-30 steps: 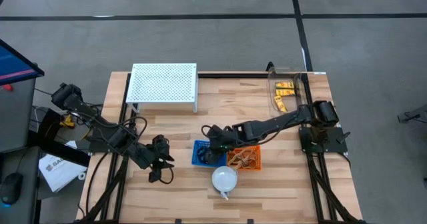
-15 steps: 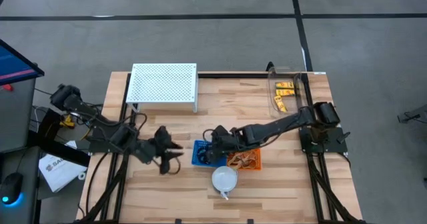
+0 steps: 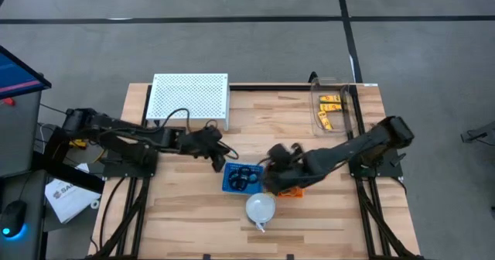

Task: Pick & Place Office Desk Supplies
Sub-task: Put the transparent bin filled with crayon boxes on the shelf

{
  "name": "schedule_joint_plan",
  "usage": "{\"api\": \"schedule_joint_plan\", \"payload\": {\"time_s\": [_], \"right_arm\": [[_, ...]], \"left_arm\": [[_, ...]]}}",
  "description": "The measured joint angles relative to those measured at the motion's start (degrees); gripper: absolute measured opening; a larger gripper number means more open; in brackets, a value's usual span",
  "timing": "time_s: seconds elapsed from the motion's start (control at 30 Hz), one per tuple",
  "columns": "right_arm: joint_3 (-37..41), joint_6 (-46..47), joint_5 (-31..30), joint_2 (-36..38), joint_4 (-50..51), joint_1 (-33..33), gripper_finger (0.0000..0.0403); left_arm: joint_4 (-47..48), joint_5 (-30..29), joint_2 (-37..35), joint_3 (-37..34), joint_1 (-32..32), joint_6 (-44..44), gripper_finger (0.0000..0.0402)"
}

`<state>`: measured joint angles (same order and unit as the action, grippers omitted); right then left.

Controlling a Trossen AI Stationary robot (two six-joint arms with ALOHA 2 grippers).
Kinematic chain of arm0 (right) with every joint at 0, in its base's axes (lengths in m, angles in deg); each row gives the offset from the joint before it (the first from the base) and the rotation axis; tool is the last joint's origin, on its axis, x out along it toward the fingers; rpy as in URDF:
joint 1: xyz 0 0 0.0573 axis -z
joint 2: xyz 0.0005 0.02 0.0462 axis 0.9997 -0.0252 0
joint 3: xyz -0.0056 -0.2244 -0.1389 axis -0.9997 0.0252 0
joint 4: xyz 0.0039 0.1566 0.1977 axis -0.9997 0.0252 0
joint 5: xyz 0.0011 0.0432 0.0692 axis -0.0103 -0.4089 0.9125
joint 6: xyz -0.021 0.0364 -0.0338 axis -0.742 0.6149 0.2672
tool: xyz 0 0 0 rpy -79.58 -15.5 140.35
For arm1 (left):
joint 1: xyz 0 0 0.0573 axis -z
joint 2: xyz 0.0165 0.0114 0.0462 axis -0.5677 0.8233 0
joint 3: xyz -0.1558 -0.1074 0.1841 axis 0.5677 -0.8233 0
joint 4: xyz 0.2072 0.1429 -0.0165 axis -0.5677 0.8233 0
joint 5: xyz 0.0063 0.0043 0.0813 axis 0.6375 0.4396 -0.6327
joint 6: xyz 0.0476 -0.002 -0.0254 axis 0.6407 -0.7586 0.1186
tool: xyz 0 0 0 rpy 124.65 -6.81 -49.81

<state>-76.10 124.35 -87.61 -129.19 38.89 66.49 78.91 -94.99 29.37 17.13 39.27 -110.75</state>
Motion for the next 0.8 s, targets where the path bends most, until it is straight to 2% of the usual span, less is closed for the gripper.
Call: {"api": "schedule_joint_plan", "payload": {"time_s": [0.1,0.27,0.53,0.8], "right_arm": [[-0.04,5.5,-5.14,3.3,7.44,-0.88,0.0115],[-0.02,14.43,-7.36,5.23,16.65,-3.86,0.01],[-0.03,33.54,-9.62,4.85,27.27,-11.55,0.0098],[0.07,42.08,-9.03,3.55,29.97,-14.67,0.0098]], "left_arm": [[-1.31,3.92,3.46,0.01,-2.18,-1.5,0.0003],[-1.94,9.44,9.84,-0.01,-3.15,-4.35,0.0001],[-2.55,9.26,14.78,0.01,-1.77,-11.3,0.0],[-1.0,9.28,14.19,0.02,-0.34,-12.0,0.0]]}}
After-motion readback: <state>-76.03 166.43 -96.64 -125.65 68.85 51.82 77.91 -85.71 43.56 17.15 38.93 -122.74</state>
